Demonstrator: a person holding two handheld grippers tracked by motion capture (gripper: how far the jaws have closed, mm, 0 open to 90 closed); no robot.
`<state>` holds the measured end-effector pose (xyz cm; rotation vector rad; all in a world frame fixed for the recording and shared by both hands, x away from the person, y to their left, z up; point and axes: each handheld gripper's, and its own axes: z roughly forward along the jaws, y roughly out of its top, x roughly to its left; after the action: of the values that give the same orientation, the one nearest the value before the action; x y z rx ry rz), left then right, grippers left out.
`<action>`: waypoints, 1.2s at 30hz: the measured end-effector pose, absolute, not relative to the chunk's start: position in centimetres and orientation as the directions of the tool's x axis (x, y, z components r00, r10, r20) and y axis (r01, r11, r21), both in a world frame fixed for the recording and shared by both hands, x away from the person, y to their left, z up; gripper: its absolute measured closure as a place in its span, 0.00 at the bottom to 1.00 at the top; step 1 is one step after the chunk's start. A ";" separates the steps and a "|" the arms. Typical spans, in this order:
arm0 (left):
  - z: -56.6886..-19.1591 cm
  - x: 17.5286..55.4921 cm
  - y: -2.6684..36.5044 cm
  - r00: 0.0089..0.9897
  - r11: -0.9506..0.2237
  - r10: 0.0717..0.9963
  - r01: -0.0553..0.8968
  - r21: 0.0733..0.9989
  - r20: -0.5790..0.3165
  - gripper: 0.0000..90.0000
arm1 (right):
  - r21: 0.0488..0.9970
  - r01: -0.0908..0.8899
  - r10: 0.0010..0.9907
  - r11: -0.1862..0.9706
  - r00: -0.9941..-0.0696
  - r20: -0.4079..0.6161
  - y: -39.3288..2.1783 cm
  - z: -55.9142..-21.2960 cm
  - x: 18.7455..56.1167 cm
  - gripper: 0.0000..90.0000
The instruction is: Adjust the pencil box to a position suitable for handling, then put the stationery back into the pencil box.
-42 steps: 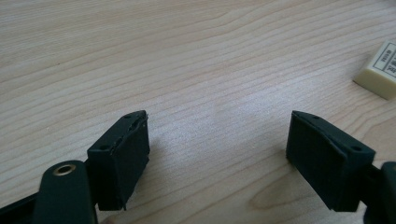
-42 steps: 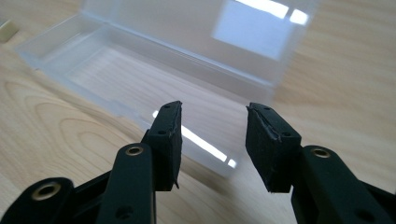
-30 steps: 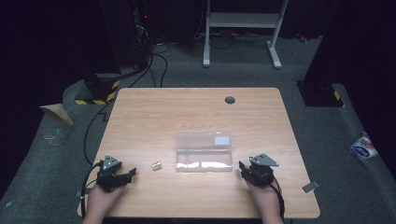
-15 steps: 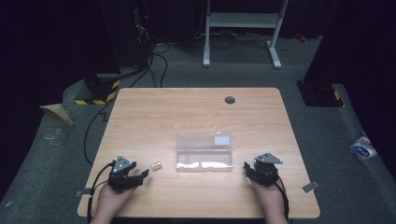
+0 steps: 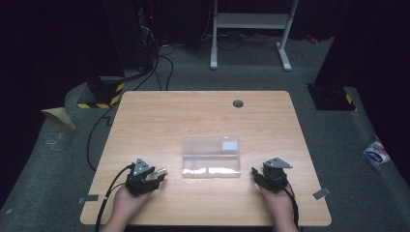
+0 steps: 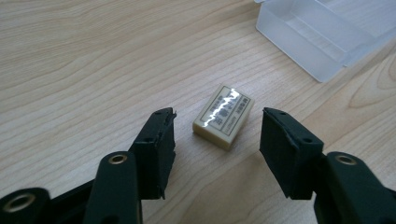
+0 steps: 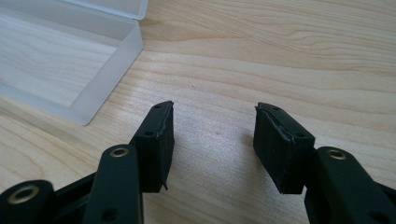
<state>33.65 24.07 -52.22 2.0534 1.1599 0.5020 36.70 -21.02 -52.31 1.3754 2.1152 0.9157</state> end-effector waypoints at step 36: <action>-51.8 32.2 23.4 0.548 -0.336 0.837 0.510 0.792 0.002 0.77 | 0.734 0.619 0.916 0.280 -0.401 -0.011 -20.9 -52.3 36.7 0.53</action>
<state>32.23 23.37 -51.84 2.0095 1.0847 0.5362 36.66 -20.93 -52.30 1.3786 2.1205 0.9177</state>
